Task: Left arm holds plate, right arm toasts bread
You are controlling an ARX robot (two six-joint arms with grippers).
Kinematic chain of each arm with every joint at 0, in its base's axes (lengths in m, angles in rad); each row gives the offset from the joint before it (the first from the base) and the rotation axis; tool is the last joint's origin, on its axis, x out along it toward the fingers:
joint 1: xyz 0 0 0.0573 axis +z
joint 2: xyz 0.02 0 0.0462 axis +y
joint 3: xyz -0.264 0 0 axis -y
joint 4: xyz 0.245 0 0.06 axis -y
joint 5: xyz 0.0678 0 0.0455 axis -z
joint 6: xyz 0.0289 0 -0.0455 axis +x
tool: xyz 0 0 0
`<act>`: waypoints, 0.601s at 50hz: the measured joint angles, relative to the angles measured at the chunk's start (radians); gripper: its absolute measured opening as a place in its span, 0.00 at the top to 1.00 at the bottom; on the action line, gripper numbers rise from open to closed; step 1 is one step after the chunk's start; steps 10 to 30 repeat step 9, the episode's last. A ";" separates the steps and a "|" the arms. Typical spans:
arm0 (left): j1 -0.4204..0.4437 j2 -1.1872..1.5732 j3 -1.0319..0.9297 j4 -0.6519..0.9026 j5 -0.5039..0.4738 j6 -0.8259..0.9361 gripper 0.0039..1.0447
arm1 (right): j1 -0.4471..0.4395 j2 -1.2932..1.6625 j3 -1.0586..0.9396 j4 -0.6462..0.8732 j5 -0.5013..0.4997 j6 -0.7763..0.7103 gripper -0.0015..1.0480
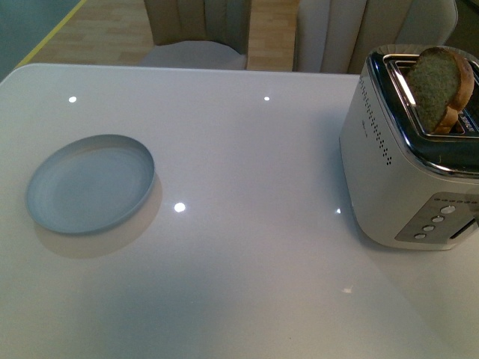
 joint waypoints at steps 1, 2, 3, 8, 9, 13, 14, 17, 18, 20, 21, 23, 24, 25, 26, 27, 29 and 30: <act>0.000 0.000 0.000 0.000 0.000 0.000 0.07 | 0.000 0.000 0.000 0.000 0.000 0.000 0.08; 0.000 0.000 0.000 0.000 0.000 0.000 0.07 | 0.000 0.000 0.000 0.000 0.000 0.000 0.08; 0.000 0.000 0.000 0.000 0.000 0.000 0.07 | 0.000 0.000 0.000 0.000 0.000 0.000 0.08; 0.000 0.000 0.000 0.000 0.000 0.000 0.07 | 0.000 0.000 0.000 0.000 0.000 0.000 0.08; 0.000 0.000 0.000 0.000 0.000 0.000 0.07 | 0.000 0.000 0.000 0.000 0.000 0.000 0.08; 0.000 0.000 0.000 0.000 0.000 0.000 0.07 | 0.000 0.000 0.000 0.000 0.000 0.000 0.08; 0.000 0.000 0.000 0.000 0.000 0.000 0.07 | 0.000 0.000 0.000 0.000 0.000 0.000 0.08; 0.000 0.000 0.000 0.000 0.000 0.000 0.07 | 0.000 0.000 0.000 0.000 0.000 0.000 0.08; 0.000 0.000 0.000 0.000 0.000 0.000 0.07 | 0.000 0.000 0.000 0.000 0.000 0.000 0.08; 0.000 0.000 0.000 0.000 0.000 0.000 0.07 | 0.000 0.000 0.000 0.000 0.000 0.000 0.08; 0.000 0.000 0.000 0.000 0.000 0.000 0.07 | 0.000 0.000 0.000 0.000 0.000 0.000 0.08; 0.000 0.000 0.000 0.000 0.000 0.000 0.07 | 0.000 0.000 0.000 0.000 0.000 0.000 0.08; 0.000 0.000 0.000 0.000 0.000 0.000 0.07 | 0.000 0.000 0.000 0.000 0.000 0.000 0.08; 0.000 0.000 0.000 0.000 0.000 0.000 0.07 | 0.000 0.000 0.000 0.000 0.000 0.000 0.08; 0.000 0.000 0.000 0.000 0.000 0.000 0.07 | 0.000 0.000 0.000 0.000 0.000 0.000 0.08; 0.000 0.000 0.000 0.000 0.000 0.000 0.07 | 0.000 0.000 0.000 0.000 0.000 0.000 0.08; 0.000 0.000 0.000 0.000 0.000 0.000 0.07 | 0.000 0.000 0.000 0.000 0.000 0.000 0.08; 0.000 0.000 0.000 0.000 0.000 0.000 0.07 | 0.000 0.000 0.000 0.000 0.000 0.000 0.08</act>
